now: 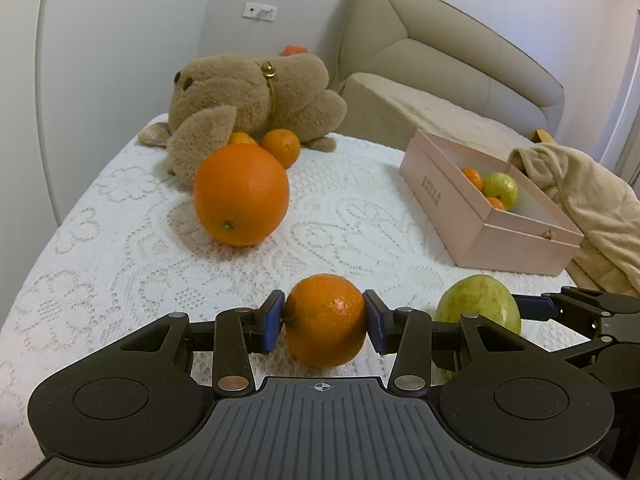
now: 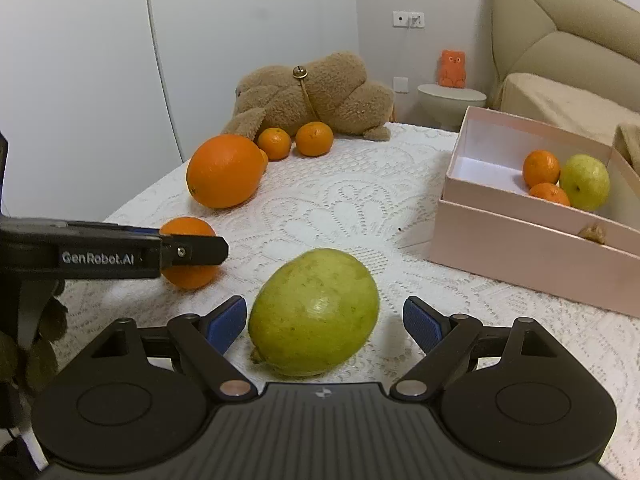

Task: Organize fruits
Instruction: 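Close the right tool on the green guava while the left tool holds the orange, then carry both fruits over the pink box and open the left tool to drop the orange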

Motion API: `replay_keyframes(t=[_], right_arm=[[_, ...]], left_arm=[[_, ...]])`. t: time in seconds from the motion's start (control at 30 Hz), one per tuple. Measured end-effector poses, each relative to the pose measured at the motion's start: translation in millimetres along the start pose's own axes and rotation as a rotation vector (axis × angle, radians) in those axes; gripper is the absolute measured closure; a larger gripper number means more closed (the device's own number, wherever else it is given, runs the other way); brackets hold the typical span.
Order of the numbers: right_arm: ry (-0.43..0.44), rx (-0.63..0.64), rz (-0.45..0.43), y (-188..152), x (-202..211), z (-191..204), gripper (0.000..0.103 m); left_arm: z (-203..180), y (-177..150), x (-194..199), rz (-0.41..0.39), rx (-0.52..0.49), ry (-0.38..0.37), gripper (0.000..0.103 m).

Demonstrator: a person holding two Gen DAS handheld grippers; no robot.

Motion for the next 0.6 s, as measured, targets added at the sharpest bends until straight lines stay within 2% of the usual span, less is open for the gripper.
replay_keyframes(t=[0.33, 0.37, 0.47, 0.6], right_arm=[[0.004, -0.034, 0.011, 7, -6, 2, 0.017], [0.005, -0.034, 0.016, 8, -8, 3, 0.020], [0.002, -0.028, 0.032, 7, -12, 4, 0.038], [0.010, -0.041, 0.033, 7, -12, 1, 0.038]], left_arm=[[-1, 0, 0, 0.004, -0.003, 0.005, 0.055], [-1, 0, 0, 0.004, -0.003, 0.005, 0.055], [-1, 0, -1, 0.004, -0.004, 0.004, 0.055], [-2, 0, 0, 0.001, -0.008, 0.005, 0.055]])
Point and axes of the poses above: each gripper's, at about its wrist camera, not at the fingertips, and x roughly against the way its jaws point, z to its left, y to its top, the point moved 6 cm from there along -x, roughly the way its jaws point, and after that the axes turned 5 degrees about z, right-handed, at the moved point
